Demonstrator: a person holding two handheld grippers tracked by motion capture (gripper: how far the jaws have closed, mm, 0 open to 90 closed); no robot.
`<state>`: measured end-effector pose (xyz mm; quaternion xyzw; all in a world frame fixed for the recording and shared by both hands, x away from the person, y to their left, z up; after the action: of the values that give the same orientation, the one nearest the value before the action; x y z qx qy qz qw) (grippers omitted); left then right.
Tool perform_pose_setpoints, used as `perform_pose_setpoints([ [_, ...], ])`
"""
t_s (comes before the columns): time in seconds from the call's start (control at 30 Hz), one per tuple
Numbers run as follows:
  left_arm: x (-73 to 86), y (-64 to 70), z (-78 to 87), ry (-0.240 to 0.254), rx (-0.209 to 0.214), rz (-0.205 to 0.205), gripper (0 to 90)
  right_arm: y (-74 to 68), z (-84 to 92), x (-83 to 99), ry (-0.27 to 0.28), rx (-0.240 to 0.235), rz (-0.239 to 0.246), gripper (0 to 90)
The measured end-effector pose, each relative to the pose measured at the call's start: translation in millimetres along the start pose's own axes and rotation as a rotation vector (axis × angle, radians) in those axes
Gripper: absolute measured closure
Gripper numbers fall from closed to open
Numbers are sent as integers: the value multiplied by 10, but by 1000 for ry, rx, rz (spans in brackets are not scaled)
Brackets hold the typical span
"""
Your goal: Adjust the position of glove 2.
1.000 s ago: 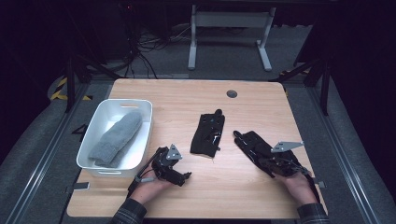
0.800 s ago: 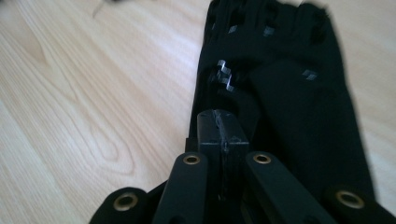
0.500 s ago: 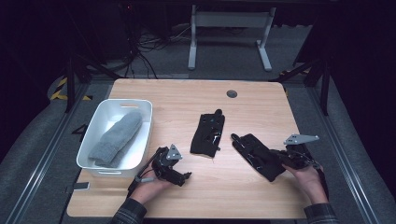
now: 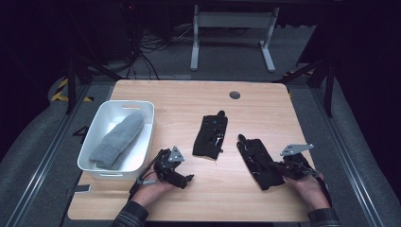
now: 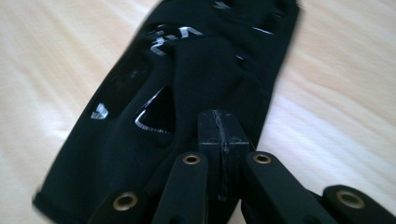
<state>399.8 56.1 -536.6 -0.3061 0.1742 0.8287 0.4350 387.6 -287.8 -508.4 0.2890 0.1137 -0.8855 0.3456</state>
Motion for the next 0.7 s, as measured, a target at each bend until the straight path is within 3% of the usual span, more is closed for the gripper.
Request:
perform_pose_setpoints([
  [0.17,0,-1,0,0,-2,0,3,-218,-28,-17,-3,-45,53,900],
  [0.33,-1,0,0,0,-1,-1,3,-298,-27,-13,-8,-49,74,900],
  [0.47,-3,1,-2,0,0,1,2,-269,20,-59,35,-45,67,900],
  [0.53,-2,0,-1,-1,-1,-1,3,-222,62,-99,70,-22,51,891],
  [0.7,-2,-1,-1,-1,-1,-2,2,40,57,-88,113,66,-23,625],
])
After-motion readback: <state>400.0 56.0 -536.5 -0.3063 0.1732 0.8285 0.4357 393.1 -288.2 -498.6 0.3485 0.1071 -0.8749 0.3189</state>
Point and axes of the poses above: each handheld gripper's, and its own axes: z roughly backward along the jaws, x roughly out of its underside, y roughly to its right, the point moved 8 cm from there along -z, roughly forward along the jaws, and after that the axes turned 2 degrees about -y, right-handed, at the moved point
